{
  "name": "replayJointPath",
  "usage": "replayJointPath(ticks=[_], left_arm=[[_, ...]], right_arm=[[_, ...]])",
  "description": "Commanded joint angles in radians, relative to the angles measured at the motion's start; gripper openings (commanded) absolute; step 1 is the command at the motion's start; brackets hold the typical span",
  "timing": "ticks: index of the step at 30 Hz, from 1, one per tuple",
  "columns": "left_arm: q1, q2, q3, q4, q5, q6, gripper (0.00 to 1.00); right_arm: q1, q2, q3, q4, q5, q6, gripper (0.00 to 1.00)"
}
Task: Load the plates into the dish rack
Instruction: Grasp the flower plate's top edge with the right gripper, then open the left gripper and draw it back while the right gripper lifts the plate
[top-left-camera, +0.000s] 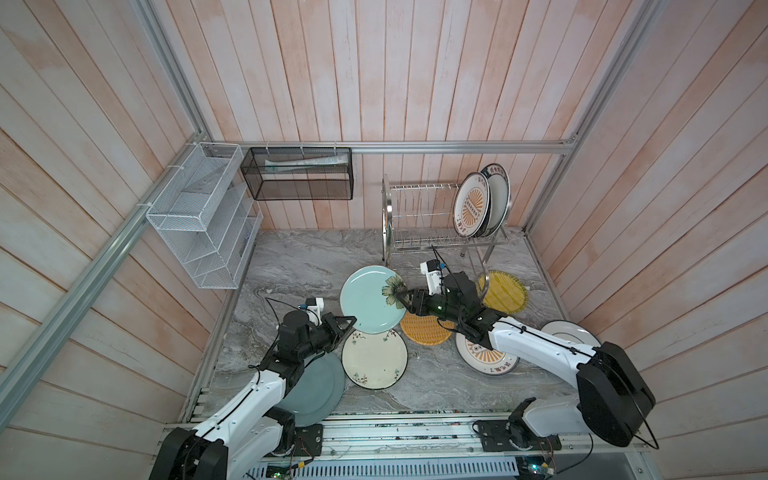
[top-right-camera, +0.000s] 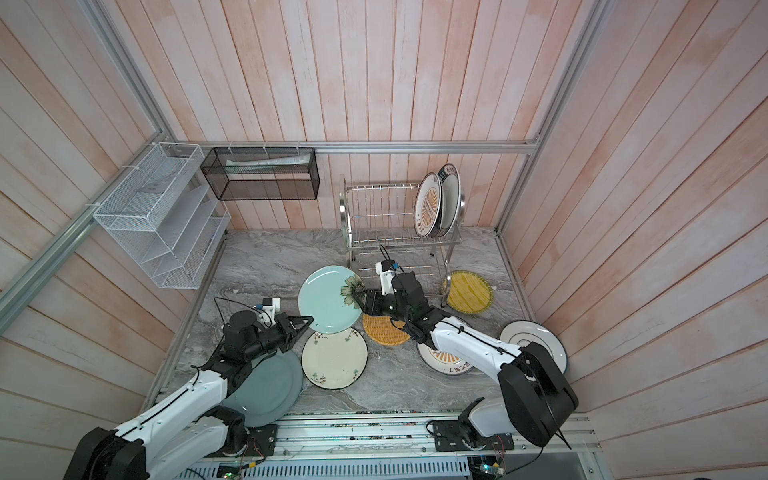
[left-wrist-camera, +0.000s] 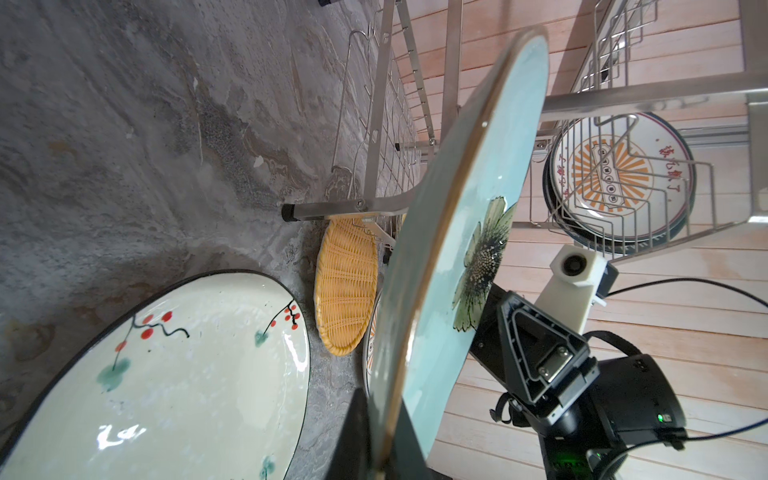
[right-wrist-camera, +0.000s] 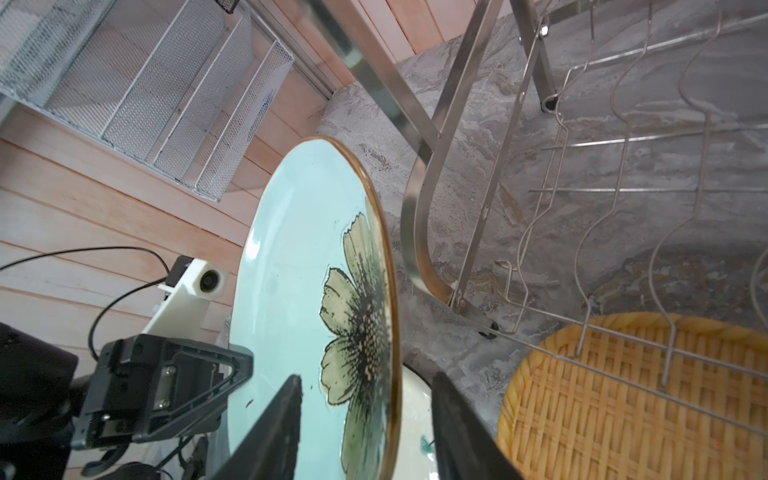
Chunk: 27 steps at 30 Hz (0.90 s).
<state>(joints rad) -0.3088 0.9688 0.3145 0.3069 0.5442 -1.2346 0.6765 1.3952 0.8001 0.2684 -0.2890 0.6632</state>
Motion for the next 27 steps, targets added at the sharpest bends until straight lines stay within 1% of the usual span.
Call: replayJointPath(ticks=[1, 5, 12, 15, 17, 22, 23, 25, 27], left_arm=[[-0.006, -0.03, 0.055, 0.158, 0.005, 0.0, 0.0], [-0.008, -0.03, 0.054, 0.164, 0.005, -0.002, 0.0], [-0.014, -0.03, 0.045, 0.177, 0.002, -0.001, 0.0], [-0.018, -0.03, 0.041, 0.188, -0.001, 0.004, 0.0], [-0.022, -0.035, 0.041, 0.185, -0.006, 0.012, 0.0], [-0.026, -0.052, 0.04, 0.162, -0.025, 0.028, 0.0], [-0.026, -0.056, 0.039, 0.157, -0.029, 0.03, 0.02], [-0.025, -0.065, 0.039, 0.148, -0.034, 0.036, 0.12], [-0.026, -0.071, 0.037, 0.141, -0.036, 0.04, 0.28]], right_arm=[[0.009, 0.018, 0.026, 0.006, -0.012, 0.009, 0.42], [0.011, 0.021, 0.025, 0.012, -0.016, 0.018, 0.3], [0.014, 0.022, 0.019, 0.036, -0.035, 0.04, 0.15], [0.014, 0.014, -0.003, 0.083, -0.056, 0.055, 0.09], [0.014, 0.004, -0.017, 0.107, -0.059, 0.069, 0.01], [0.014, -0.036, -0.038, 0.112, -0.017, 0.088, 0.0], [0.014, -0.046, -0.042, 0.108, -0.001, 0.092, 0.0], [0.014, -0.066, -0.047, 0.092, 0.03, 0.098, 0.0], [0.014, -0.085, -0.053, 0.079, 0.06, 0.105, 0.0]])
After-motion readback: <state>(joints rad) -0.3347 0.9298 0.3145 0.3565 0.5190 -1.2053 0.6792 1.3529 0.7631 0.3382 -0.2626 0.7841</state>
